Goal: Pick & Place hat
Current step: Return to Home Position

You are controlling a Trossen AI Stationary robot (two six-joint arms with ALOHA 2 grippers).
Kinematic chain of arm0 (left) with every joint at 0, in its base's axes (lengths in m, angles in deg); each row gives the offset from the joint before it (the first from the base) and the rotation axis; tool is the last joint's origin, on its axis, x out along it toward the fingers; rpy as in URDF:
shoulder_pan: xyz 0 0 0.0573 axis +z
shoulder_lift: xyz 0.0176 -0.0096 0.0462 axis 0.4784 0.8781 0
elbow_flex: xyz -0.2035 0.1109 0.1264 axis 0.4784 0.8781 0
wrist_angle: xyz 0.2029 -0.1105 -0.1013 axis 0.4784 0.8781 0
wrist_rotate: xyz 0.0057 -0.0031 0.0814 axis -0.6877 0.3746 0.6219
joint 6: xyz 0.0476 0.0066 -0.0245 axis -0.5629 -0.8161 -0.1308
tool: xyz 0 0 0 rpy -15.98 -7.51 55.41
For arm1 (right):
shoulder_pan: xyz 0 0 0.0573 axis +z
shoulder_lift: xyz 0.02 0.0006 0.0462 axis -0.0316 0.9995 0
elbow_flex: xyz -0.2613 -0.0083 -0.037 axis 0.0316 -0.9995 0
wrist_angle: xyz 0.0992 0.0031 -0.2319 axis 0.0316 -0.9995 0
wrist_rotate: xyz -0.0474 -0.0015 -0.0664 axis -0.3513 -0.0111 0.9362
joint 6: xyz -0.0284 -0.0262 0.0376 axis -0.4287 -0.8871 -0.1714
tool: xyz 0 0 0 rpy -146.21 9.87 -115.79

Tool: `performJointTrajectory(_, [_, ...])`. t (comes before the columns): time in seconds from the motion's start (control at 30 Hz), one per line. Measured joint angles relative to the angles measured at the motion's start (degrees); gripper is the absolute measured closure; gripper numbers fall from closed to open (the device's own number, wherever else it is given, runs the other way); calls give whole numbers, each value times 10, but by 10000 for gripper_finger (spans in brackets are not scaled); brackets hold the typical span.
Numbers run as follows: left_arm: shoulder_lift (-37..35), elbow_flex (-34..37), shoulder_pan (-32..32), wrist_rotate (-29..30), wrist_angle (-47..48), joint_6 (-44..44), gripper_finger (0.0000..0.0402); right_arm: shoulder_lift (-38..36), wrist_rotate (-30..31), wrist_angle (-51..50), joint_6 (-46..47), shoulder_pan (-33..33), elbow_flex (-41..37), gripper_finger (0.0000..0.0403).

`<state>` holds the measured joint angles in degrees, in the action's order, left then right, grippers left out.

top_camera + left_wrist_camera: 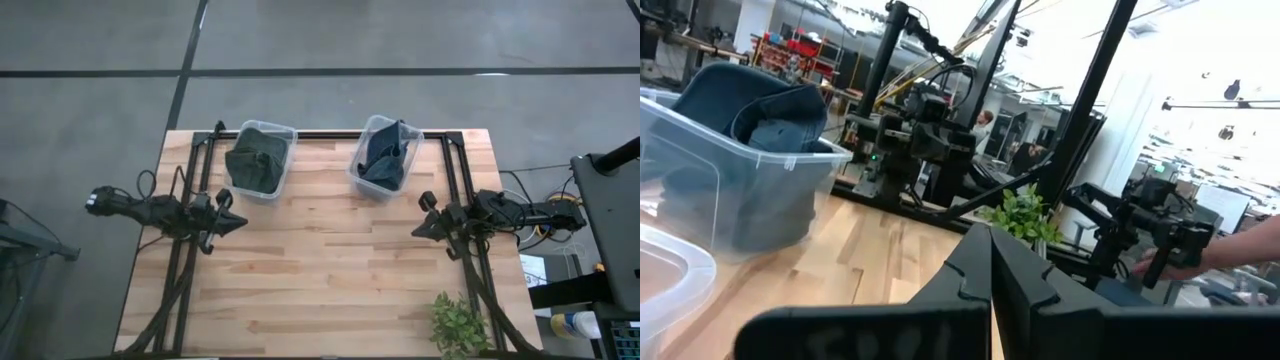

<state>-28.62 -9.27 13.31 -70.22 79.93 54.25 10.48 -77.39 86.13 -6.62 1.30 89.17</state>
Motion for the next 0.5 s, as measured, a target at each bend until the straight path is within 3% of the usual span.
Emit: performJointTrajectory(0.5, [1, 1, 0, 0, 2, 6, 401, 3, 0, 0, 0, 0, 0, 394])
